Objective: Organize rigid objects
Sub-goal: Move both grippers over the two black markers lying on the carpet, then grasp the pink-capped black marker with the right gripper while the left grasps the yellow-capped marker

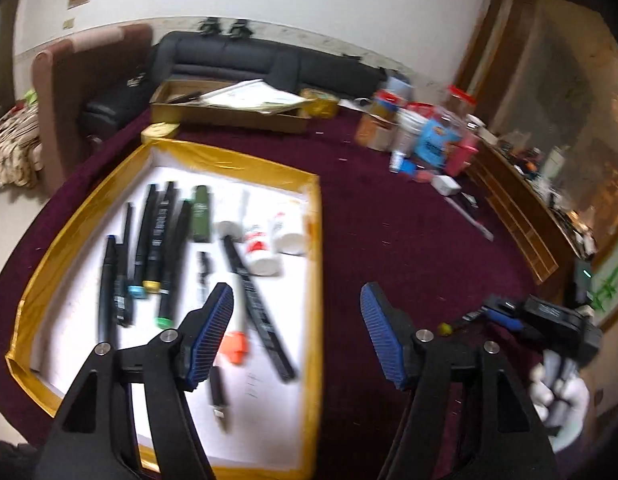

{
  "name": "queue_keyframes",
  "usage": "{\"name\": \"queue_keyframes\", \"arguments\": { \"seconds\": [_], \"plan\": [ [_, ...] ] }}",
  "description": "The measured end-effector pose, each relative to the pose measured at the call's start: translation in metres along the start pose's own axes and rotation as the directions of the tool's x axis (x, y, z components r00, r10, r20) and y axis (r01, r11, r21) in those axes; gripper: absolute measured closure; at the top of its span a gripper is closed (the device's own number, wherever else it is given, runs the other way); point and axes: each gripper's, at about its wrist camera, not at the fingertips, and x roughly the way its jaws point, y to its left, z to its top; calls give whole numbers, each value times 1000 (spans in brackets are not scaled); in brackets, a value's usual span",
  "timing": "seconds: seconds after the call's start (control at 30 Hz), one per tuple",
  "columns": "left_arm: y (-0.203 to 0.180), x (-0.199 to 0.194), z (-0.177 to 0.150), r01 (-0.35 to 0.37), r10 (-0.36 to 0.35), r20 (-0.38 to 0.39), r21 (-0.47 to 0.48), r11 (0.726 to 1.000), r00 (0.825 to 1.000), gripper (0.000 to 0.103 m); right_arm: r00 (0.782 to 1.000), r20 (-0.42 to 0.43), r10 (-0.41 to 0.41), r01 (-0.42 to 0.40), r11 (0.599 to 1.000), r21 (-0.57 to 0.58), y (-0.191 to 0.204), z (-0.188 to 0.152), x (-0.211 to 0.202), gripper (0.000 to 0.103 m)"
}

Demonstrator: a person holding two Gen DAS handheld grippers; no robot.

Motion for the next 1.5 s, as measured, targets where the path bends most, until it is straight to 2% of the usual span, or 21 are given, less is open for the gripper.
{"name": "queue_keyframes", "arguments": {
  "seconds": [0.13,0.37,0.6,0.7,0.8,0.93,1.07,1.17,1.3,1.4,1.5],
  "plan": [
    [-19,5,-7,56,-55,-30,41,998,998,36,995,-61,-80,76,995,-67,12,4,21,66],
    [-31,8,-17,85,-82,-62,54,995,995,36,987,-49,-153,140,969,-203,44,-1,43,65],
    [-40,6,-23,111,-107,-81,52,992,991,36,990,-97,-102,65,943,-327,78,-20,60,65],
    [-41,5,-26,120,-116,-88,39,992,989,36,990,-140,-29,-7,969,-245,63,-12,53,65],
    [-47,4,-26,125,-120,-82,52,991,989,36,993,-113,28,-43,990,-135,35,1,33,65],
    [-57,13,-30,146,-137,-117,76,986,984,36,999,-48,19,-22,997,-76,-1,10,0,65],
    [-69,24,-37,168,-154,-159,80,982,975,36,998,-58,-22,16,993,-118,-16,3,-20,65],
    [-76,29,-39,173,-156,-172,90,981,973,36,997,-72,-24,15,992,-123,-24,-4,-28,65],
    [-81,35,-41,167,-146,-191,94,982,971,36,994,-111,20,-27,998,-58,-24,-20,-29,65],
    [-80,39,-41,166,-146,-205,81,983,968,36,983,-153,100,-97,995,27,-25,-30,-22,65],
    [-79,41,-41,153,-136,-201,71,986,970,36,981,-168,92,-81,994,75,-23,-26,-3,65]
  ]
}}
